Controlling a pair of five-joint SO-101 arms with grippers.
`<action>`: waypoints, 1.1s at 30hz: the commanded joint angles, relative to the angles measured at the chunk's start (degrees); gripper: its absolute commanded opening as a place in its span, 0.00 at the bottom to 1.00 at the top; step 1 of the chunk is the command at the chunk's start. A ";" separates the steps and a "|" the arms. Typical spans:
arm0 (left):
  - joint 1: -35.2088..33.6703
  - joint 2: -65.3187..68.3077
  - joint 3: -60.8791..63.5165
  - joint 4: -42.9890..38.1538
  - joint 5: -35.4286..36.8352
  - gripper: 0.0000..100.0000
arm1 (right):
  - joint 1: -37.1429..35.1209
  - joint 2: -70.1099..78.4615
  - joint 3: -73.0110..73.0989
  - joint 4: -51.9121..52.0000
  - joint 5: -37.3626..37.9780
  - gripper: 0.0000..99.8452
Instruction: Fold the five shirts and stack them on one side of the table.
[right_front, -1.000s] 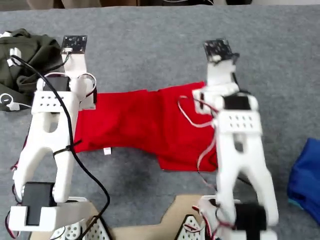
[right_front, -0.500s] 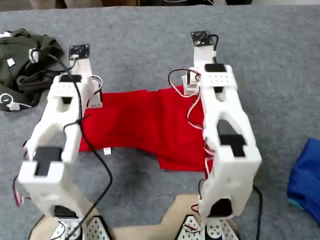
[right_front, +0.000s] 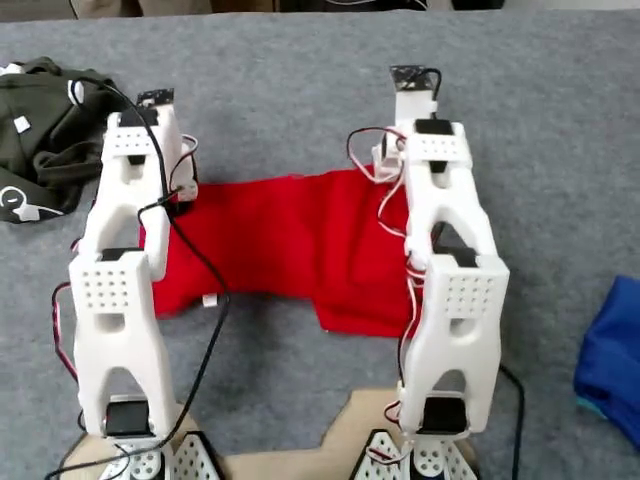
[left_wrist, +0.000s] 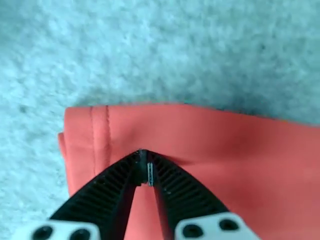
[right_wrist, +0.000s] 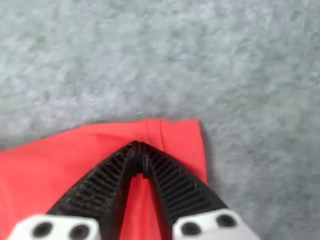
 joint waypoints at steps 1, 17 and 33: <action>-2.99 5.05 -13.36 4.84 0.00 0.02 | 3.03 3.74 -9.80 4.13 1.41 0.01; -5.36 14.37 -34.29 12.13 -0.44 0.02 | 5.76 24.31 -54.11 25.85 4.22 0.01; -4.57 8.66 -43.25 15.03 -0.88 0.02 | 6.55 21.23 -70.55 40.62 8.26 0.01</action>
